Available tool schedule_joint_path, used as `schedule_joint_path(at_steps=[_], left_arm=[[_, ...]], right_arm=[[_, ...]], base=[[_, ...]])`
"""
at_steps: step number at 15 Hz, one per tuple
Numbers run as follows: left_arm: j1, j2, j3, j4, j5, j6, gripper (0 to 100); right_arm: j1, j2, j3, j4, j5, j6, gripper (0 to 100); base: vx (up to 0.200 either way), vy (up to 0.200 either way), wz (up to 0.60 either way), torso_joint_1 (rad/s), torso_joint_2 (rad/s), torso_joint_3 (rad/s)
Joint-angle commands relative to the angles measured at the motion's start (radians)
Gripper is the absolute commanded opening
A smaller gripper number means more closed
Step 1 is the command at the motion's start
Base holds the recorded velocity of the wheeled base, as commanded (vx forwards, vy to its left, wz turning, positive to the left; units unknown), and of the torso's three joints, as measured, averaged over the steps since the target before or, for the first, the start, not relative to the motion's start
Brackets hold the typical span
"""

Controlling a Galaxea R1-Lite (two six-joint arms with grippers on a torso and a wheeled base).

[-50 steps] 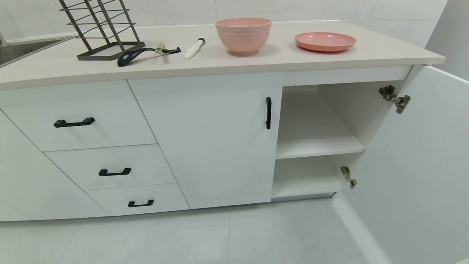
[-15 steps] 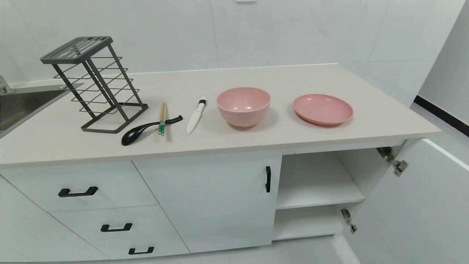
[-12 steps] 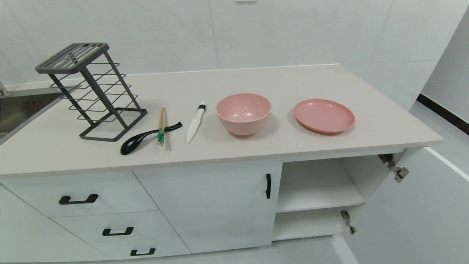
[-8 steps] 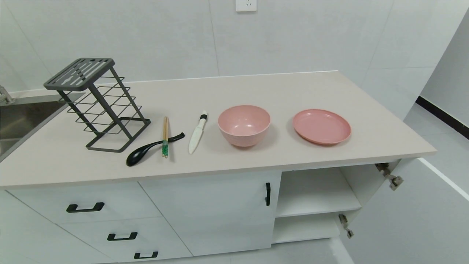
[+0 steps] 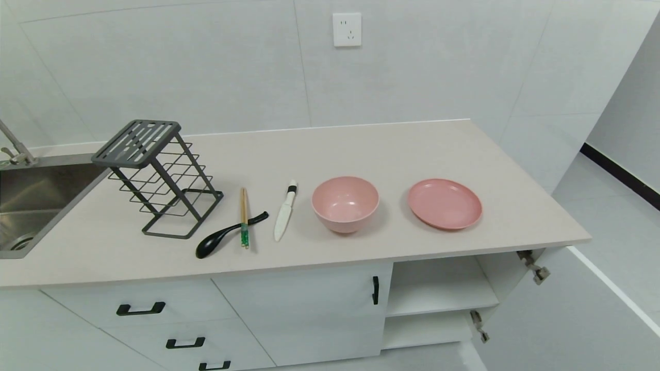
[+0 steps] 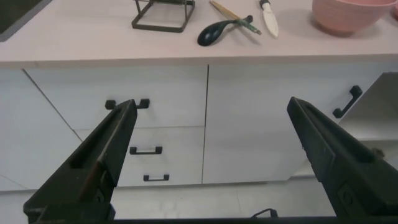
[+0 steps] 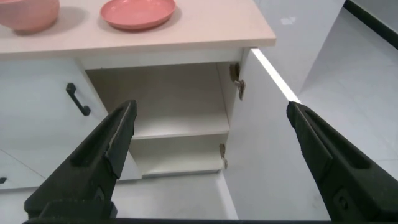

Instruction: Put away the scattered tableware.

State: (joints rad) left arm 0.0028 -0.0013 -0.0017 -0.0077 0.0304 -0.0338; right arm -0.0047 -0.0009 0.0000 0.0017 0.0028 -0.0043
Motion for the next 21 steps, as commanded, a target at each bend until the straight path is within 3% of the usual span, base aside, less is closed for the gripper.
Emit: schedule_joint_path(at_steps=[1,8,21], left_arm=[[0.000,0.001,0.000,0.002,0.000,0.000,100],[0.000,0.001,0.002,0.002,0.000,0.000,100],[0.000,0.001,0.000,0.002,0.002,-0.001,100]], right_arm=[[0.000,0.001,0.000,0.000,0.000,0.003,100],[0.000,0.001,0.000,0.000,-0.001,0.003,100],[0.000,0.001,0.000,0.000,-0.001,0.003,100]], base=[[0.000,0.000,0.00,0.193,-0.38,-0.183],[0.171,0.000,0.00,0.037,-0.07,-0.031],[0.000,0.000,0.00,0.000,0.00,0.000]])
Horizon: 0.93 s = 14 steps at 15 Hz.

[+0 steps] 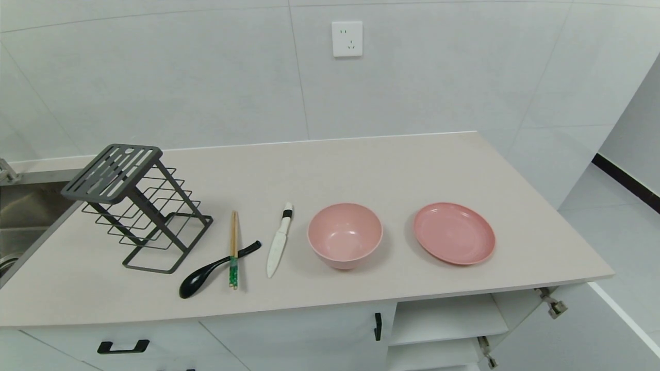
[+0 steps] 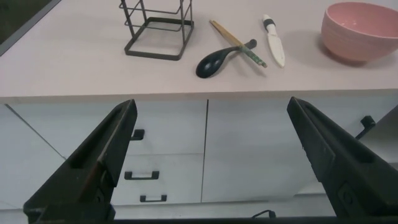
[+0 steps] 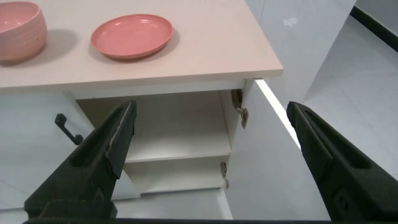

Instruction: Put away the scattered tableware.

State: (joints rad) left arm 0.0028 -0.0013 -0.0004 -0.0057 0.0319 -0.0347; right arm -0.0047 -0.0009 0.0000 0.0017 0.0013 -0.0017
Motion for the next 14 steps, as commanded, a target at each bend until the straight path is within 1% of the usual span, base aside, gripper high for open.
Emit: schedule_joint_path(at_steps=[1,4,5,8,11,14], left_arm=[[0.000,0.001,-0.001,0.000,0.000,-0.001,100],[0.000,0.001,-0.001,0.000,0.000,-0.002,100],[0.000,0.001,-0.001,0.000,0.000,-0.005,100],[0.000,0.001,0.000,0.000,0.000,-0.005,100],[0.000,0.001,-0.001,0.000,0.000,-0.005,100],[0.000,0.001,0.000,0.000,0.002,-0.004,100]], right_arm=[[0.000,0.001,0.000,0.000,0.000,0.000,100],[0.000,0.001,0.000,0.000,-0.001,0.000,100],[0.000,0.001,0.000,0.000,-0.001,0.000,100],[0.000,0.001,0.000,0.000,0.000,0.000,100],[0.000,0.001,0.000,0.000,-0.001,0.000,100],[0.000,0.001,0.000,0.000,-0.001,0.000,100]], base=[[0.000,0.000,0.00,0.000,0.00,0.000],[0.000,0.000,-0.60,0.002,0.00,0.005],[0.000,0.000,0.00,0.000,0.00,0.000],[0.000,0.000,0.00,0.121,-0.22,-0.108],[0.000,0.000,0.00,0.015,-0.02,-0.011],[0.200,0.000,0.00,0.007,-0.01,-0.001]])
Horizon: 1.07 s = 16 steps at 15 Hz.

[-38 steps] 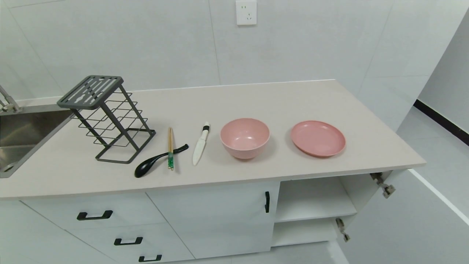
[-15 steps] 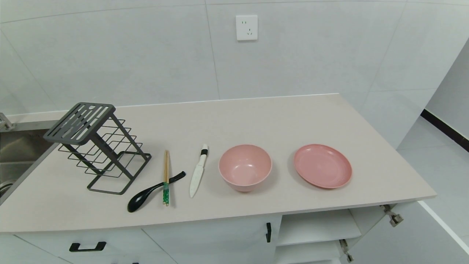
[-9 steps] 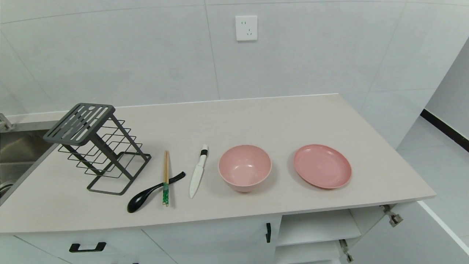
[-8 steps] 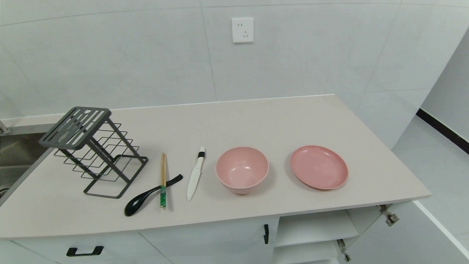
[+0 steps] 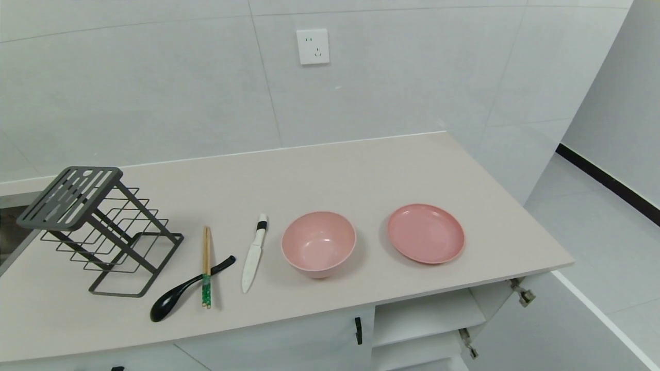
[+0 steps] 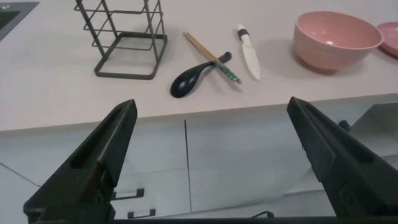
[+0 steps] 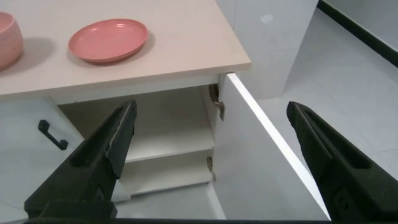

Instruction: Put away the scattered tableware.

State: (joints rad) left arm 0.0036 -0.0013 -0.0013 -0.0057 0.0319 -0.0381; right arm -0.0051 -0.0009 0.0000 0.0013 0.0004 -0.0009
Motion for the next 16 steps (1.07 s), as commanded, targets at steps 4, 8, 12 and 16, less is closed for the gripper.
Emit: schedule_joint_path(at_steps=[4,8,12,16], left_arm=[[-0.001,0.001,0.001,0.000,0.002,-0.002,100],[-0.001,0.001,0.001,0.000,0.002,-0.002,100],[-0.001,0.001,0.001,0.000,0.002,-0.002,100],[-0.001,0.001,0.000,0.001,0.000,0.006,100]], right_arm=[[0.001,0.001,0.000,0.000,0.000,-0.001,100],[0.001,0.001,0.000,0.000,0.001,-0.002,100],[0.001,0.001,0.000,0.000,0.001,-0.002,100],[0.001,0.001,0.000,0.000,0.007,-0.008,100]], base=[[0.100,0.000,0.00,0.001,0.00,0.001],[0.000,0.000,0.00,0.000,0.00,0.000],[0.000,0.000,0.00,0.000,0.00,0.000],[0.000,0.000,0.00,0.043,-0.09,-0.041]])
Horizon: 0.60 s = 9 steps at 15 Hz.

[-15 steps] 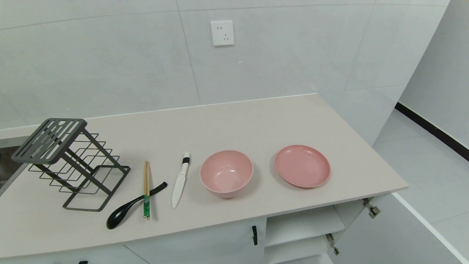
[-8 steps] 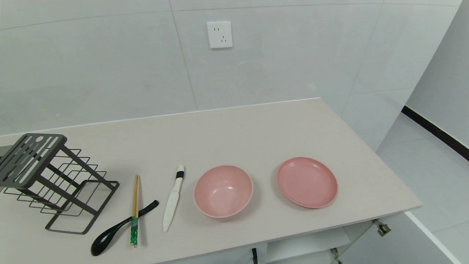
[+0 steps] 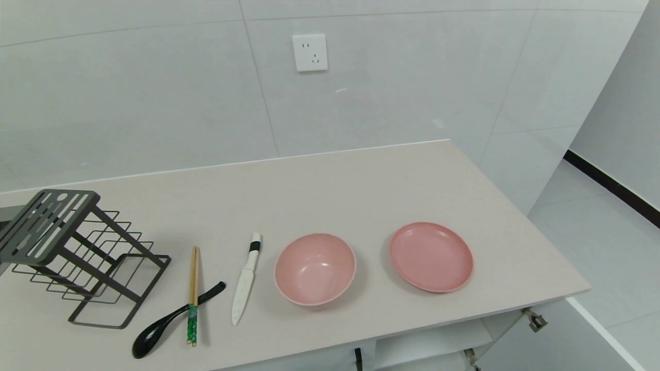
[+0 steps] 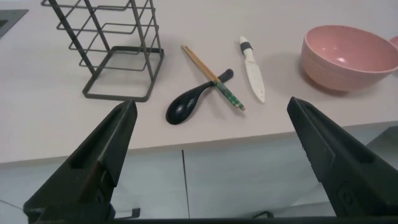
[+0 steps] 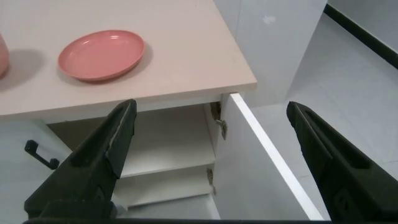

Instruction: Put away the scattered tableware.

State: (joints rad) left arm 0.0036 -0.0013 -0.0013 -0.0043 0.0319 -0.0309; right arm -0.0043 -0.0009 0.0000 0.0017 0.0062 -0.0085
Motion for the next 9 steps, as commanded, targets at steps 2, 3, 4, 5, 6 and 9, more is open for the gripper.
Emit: schedule_joint_path(at_steps=[2,3,4,5,6,9], left_arm=[[-0.001,0.001,0.000,0.000,-0.001,-0.003,100],[-0.001,0.001,0.000,0.000,0.000,-0.004,100],[-0.001,0.001,0.000,-0.002,0.000,-0.004,100],[-0.001,0.001,0.000,-0.002,0.000,-0.004,100],[0.001,0.001,0.000,-0.002,0.000,-0.004,100],[-0.001,0.001,0.000,-0.002,0.000,0.000,100]], right_arm=[[0.000,0.001,0.000,0.000,0.001,0.001,100],[0.000,0.001,0.000,0.000,-0.002,0.001,100],[0.000,0.002,0.000,0.000,0.001,-0.001,100],[0.000,0.002,0.000,0.000,0.001,0.001,100],[0.000,0.002,0.000,0.001,0.001,0.001,100],[0.000,0.002,0.000,-0.034,0.005,0.002,100]], base=[[0.000,0.000,0.00,0.202,-0.38,-0.178],[0.000,0.000,0.00,0.198,-0.40,-0.188],[0.000,0.000,0.00,0.198,-0.40,-0.188],[0.000,0.000,0.00,0.163,-0.32,-0.149],[0.000,0.000,0.00,0.051,-0.09,-0.051],[0.000,0.000,0.00,0.000,0.00,0.000]])
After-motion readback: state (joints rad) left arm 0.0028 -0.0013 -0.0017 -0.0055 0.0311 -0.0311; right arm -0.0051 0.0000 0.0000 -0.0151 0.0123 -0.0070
